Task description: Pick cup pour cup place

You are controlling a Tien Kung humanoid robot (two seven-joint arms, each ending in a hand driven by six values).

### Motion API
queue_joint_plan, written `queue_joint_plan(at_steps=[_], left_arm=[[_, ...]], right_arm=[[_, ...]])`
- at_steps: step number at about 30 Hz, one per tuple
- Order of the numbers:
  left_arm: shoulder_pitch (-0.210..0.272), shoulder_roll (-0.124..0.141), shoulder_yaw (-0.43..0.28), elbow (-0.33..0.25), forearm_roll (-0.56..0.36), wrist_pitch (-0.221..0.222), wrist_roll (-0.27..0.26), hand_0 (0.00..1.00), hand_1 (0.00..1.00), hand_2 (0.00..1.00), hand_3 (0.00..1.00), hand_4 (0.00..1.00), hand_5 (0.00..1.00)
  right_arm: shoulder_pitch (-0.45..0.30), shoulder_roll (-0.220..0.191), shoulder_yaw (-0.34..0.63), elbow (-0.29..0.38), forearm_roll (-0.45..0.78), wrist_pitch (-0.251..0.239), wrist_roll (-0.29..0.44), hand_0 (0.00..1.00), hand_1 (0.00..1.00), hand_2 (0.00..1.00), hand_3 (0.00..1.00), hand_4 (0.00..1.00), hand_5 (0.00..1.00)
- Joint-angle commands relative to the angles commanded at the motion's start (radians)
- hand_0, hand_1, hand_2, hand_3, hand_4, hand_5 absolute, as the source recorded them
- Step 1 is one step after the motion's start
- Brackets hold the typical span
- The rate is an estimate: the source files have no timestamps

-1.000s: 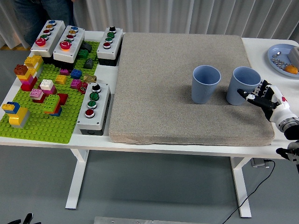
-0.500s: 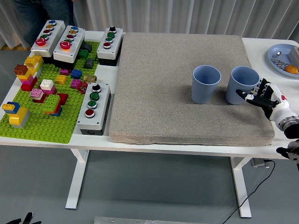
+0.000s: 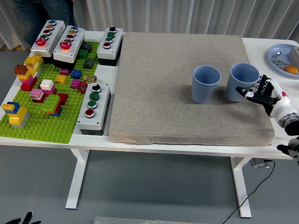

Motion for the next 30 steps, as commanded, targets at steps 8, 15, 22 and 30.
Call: queue_joint_plan(at_steps=[8,15,22,30], left_arm=[[0.001,0.003,-0.002,0.000,0.003,0.000,0.001,0.715,0.661,0.735,0.658,0.474,0.989],[0.005,0.006,-0.001,0.000,0.001,0.001,0.001,0.715,0.661,0.735,0.657,0.474,0.988],[0.005,0.007,-0.001,0.000,0.000,0.001,0.000,0.715,0.660,0.735,0.657,0.474,0.987],[0.003,0.008,-0.006,0.000,0.003,0.001,0.000,0.715,0.660,0.735,0.657,0.475,0.986]], right_arm=[[0.006,-0.011,-0.011,0.029,-0.062,-0.020,-0.005,0.766,0.599,0.508,0.617,0.615,0.014],[0.020,-0.023,-0.028,0.047,-0.128,-0.041,-0.007,0.766,0.599,0.508,0.616,0.614,0.013],[0.031,-0.029,-0.039,0.054,-0.161,-0.052,-0.009,0.767,0.599,0.505,0.615,0.611,0.012],[0.046,-0.032,-0.049,0.063,-0.201,-0.066,-0.013,0.766,0.599,0.506,0.615,0.609,0.009]])
